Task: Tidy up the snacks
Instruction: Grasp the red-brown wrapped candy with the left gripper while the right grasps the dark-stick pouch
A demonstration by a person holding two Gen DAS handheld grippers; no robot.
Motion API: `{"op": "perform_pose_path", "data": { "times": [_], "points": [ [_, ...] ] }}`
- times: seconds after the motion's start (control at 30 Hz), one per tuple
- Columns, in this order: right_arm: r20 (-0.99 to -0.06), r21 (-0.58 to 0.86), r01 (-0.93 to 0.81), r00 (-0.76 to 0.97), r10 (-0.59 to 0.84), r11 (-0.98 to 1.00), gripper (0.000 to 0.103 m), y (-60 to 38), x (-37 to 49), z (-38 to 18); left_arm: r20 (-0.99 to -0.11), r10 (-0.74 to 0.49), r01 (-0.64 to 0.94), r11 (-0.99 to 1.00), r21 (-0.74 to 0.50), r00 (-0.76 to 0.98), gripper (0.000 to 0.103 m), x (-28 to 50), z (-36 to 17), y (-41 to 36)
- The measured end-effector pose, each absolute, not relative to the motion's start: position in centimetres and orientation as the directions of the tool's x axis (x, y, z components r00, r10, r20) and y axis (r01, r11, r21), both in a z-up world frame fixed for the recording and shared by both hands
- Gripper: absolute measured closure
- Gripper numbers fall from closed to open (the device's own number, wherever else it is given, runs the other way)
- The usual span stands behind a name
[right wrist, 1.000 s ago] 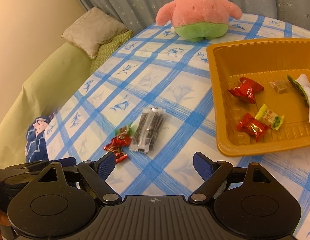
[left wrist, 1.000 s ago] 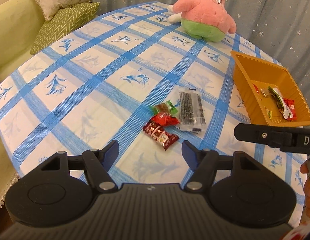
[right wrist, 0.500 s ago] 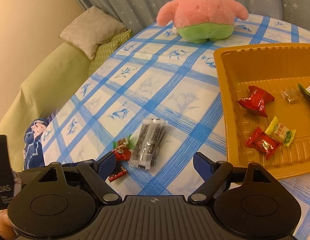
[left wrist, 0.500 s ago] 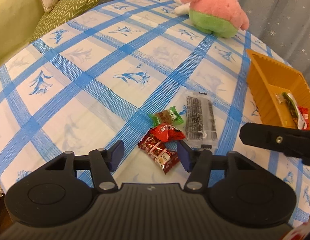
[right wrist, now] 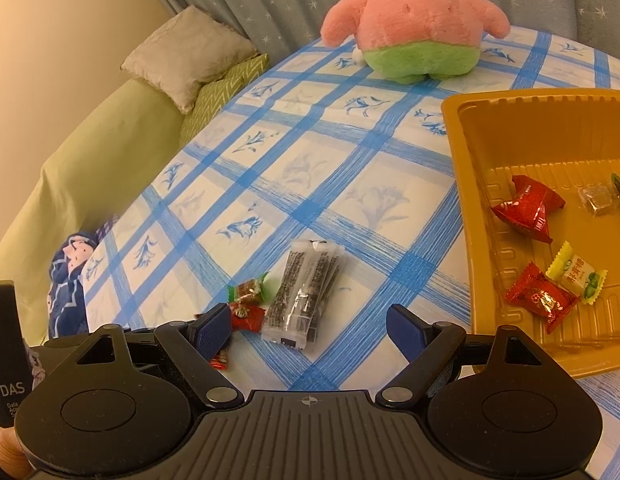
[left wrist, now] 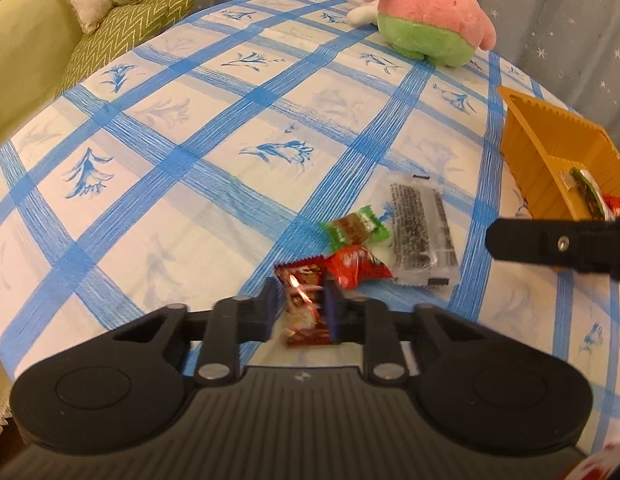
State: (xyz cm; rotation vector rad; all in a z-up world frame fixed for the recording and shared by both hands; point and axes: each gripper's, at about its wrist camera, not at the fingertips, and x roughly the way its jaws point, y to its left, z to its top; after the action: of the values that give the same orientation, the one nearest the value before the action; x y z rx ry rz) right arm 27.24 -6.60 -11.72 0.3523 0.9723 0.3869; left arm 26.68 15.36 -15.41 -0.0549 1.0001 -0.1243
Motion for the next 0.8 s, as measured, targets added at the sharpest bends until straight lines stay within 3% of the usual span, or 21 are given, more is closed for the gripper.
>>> {"op": "perform_pose_path", "data": {
  "times": [0.53, 0.6, 0.8],
  "points": [
    [-0.742, 0.389, -0.242, 0.489, 0.458, 0.889, 0.021, -4.0, 28.1, -12.4, -0.829, -0.063, 0.024, 0.998, -0.059, 0.556, 0.085, 25.6, -14.6, 18.9],
    [-0.745, 0.37, -0.266, 0.487, 0.456, 0.89, 0.035, -3.4, 28.4, -12.4, -0.827, -0.058, 0.015, 0.998, -0.059, 0.56, 0.085, 25.6, -14.4, 19.3],
    [-0.775, 0.351, -0.257, 0.46, 0.434, 0.9, 0.049, -2.5, 30.2, -13.4, -0.823, -0.05, 0.0, 0.998, -0.061, 0.565, 0.085, 25.5, -14.1, 19.9]
  ]
}}
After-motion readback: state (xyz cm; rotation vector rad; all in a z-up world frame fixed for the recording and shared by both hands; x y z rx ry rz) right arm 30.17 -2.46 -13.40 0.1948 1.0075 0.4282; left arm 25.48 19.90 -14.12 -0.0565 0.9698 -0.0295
